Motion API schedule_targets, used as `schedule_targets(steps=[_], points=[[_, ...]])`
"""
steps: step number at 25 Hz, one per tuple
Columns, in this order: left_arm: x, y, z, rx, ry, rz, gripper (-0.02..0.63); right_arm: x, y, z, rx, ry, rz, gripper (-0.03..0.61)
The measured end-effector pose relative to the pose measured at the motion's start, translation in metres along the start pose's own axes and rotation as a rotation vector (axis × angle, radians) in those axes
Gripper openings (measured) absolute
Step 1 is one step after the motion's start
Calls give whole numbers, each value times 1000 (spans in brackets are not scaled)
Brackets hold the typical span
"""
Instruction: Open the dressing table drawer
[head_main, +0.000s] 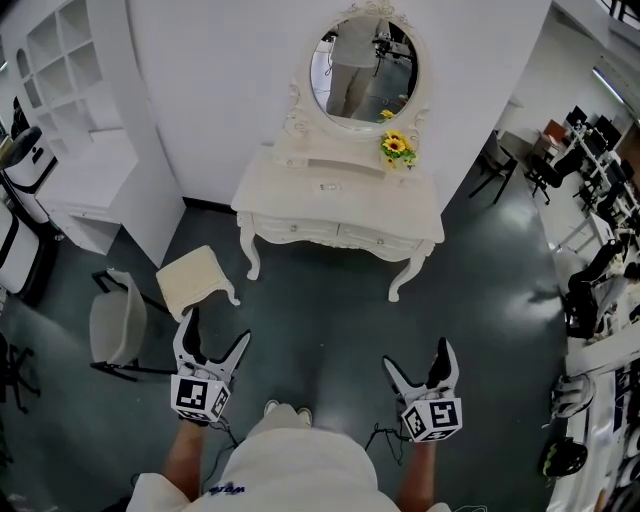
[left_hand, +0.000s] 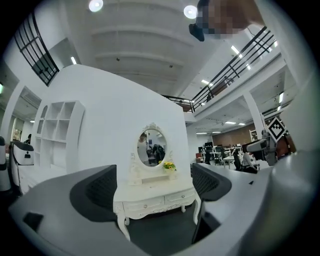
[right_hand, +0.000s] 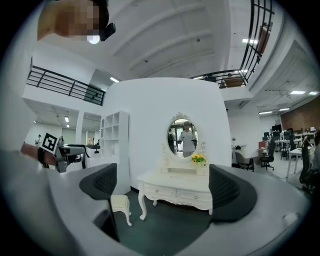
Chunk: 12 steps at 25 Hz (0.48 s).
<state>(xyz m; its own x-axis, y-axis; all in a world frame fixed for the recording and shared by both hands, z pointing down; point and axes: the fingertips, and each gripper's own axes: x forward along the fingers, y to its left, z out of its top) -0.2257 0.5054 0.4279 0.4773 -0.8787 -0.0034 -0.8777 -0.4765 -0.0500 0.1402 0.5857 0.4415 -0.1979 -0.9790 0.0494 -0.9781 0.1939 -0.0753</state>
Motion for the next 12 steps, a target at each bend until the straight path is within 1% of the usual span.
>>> schedule_targets(steps=[2, 4, 6, 9, 12], points=[[2, -2, -5, 9, 13, -3, 454, 1, 0, -1, -9, -1, -6, 569], [3, -5, -2, 20, 12, -8, 454, 1, 0, 0, -12, 0, -10, 569], [1, -6, 5, 33, -13, -1, 453, -1, -2, 0, -17, 1, -15, 569], [-3, -4, 9, 52, -56, 43, 452, -3, -5, 0, -19, -1, -21, 569], [0, -4, 4, 58, -35, 49, 453, -2, -7, -3, -4, -4, -22, 569]])
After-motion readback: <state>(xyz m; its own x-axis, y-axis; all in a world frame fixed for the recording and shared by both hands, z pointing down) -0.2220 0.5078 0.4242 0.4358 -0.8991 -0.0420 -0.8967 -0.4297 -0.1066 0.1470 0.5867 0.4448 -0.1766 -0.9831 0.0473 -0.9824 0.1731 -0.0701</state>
